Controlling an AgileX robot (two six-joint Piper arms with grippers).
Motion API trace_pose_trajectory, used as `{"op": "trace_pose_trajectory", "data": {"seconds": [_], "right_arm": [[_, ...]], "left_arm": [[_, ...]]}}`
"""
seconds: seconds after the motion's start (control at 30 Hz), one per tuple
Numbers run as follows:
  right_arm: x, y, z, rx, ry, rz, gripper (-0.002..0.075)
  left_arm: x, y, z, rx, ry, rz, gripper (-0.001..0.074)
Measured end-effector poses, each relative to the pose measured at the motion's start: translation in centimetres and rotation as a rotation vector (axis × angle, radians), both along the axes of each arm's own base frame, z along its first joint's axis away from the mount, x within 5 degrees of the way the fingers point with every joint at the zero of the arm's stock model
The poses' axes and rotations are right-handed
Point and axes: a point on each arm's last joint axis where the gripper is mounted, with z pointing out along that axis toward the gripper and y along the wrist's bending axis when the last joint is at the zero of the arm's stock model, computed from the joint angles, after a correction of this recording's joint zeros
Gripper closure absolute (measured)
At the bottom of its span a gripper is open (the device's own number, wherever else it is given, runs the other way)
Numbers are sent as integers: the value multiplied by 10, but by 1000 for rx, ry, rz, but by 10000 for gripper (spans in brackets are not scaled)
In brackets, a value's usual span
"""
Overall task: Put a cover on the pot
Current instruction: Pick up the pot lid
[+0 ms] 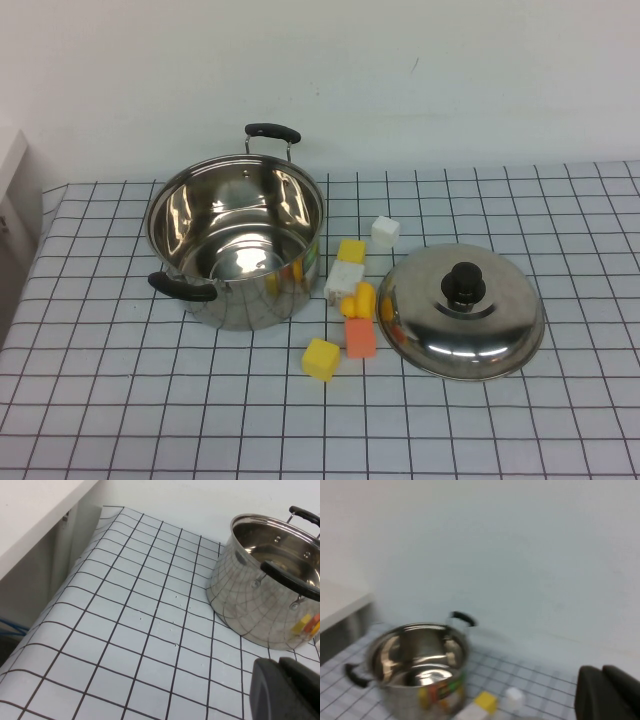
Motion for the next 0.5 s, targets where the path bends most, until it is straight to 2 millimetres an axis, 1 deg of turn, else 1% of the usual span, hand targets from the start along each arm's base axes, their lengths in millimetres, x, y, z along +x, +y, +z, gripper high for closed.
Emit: {"op": "trace_pose_trajectory", "data": {"seconds": [0.07, 0.13, 0.2, 0.27, 0.4, 0.5], "right_arm": [[18, 8, 6, -27, 13, 97, 728], [37, 16, 7, -44, 41, 187, 728], [59, 24, 4, -77, 73, 262, 728], [80, 31, -6, -116, 108, 302, 728], [113, 40, -21, -182, 137, 296, 728], [129, 45, -28, -204, 140, 268, 728]], "left_arm": [[0, 0, 0, 0, 0, 0, 738], [0, 0, 0, 0, 0, 0, 738], [0, 0, 0, 0, 0, 0, 738], [0, 0, 0, 0, 0, 0, 738], [0, 0, 0, 0, 0, 0, 738], [0, 0, 0, 0, 0, 0, 738]]}}
